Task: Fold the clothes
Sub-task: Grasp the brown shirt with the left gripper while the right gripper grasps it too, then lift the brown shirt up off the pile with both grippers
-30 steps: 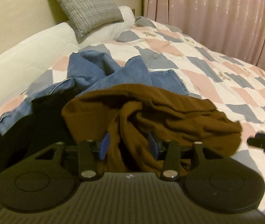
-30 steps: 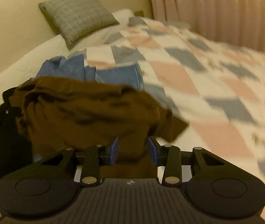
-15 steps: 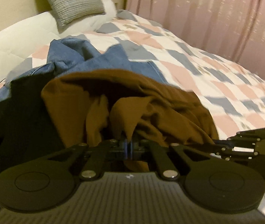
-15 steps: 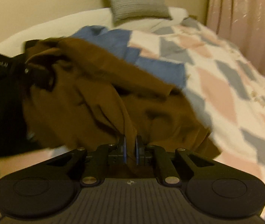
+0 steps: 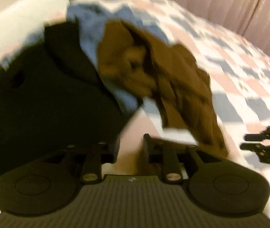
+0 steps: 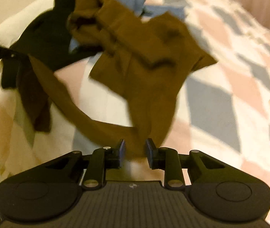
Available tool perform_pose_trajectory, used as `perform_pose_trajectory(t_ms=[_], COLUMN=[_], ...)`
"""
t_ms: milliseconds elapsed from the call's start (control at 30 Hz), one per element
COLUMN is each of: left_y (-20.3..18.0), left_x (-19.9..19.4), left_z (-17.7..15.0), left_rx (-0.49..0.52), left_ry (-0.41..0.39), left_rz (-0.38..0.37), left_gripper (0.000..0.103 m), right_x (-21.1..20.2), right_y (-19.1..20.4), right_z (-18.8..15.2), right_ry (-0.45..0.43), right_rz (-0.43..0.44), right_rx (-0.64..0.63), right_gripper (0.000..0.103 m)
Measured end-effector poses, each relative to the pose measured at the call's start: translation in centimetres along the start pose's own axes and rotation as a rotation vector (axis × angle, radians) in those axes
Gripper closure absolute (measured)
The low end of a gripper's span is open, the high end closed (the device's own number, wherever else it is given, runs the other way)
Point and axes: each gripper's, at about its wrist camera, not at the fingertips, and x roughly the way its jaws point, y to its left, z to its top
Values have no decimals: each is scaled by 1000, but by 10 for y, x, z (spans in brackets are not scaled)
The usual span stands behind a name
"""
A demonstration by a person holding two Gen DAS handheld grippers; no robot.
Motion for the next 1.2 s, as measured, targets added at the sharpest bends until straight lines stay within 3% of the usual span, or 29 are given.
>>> perform_pose_trajectory(t_ms=[100, 133, 200, 400, 600, 833, 933, 1067, 1200], left_y=[6, 9, 13, 28, 57, 91, 99, 101, 111], left_x=[6, 11, 24, 83, 106, 113, 117, 127, 130], left_z=[30, 43, 64, 109, 117, 125, 129, 123, 114], left_rx=[21, 30, 42, 5, -253, -520, -576, -587, -634], left_ry=[-85, -112, -148, -151, -152, -121, -106, -59, -55], left_rz=[25, 30, 43, 10, -156, -245, -251, -253, -283], left_gripper=[69, 67, 58, 57, 52, 52, 57, 91, 93], right_x=[-8, -7, 0, 47, 57, 83, 94, 100, 100], right_y=[-12, -16, -30, -69, -89, -91, -86, -81, -81], right_z=[17, 22, 30, 35, 33, 41, 43, 43, 37], right_ry=[-103, -129, -153, -161, -215, -182, -155, -135, -130], right_rz=[-32, -44, -69, -88, -26, 23, 40, 67, 86], right_rx=[62, 91, 152, 316, 434, 428, 413, 421, 455], right_gripper=[44, 42, 40, 40, 40, 40, 44, 66, 67])
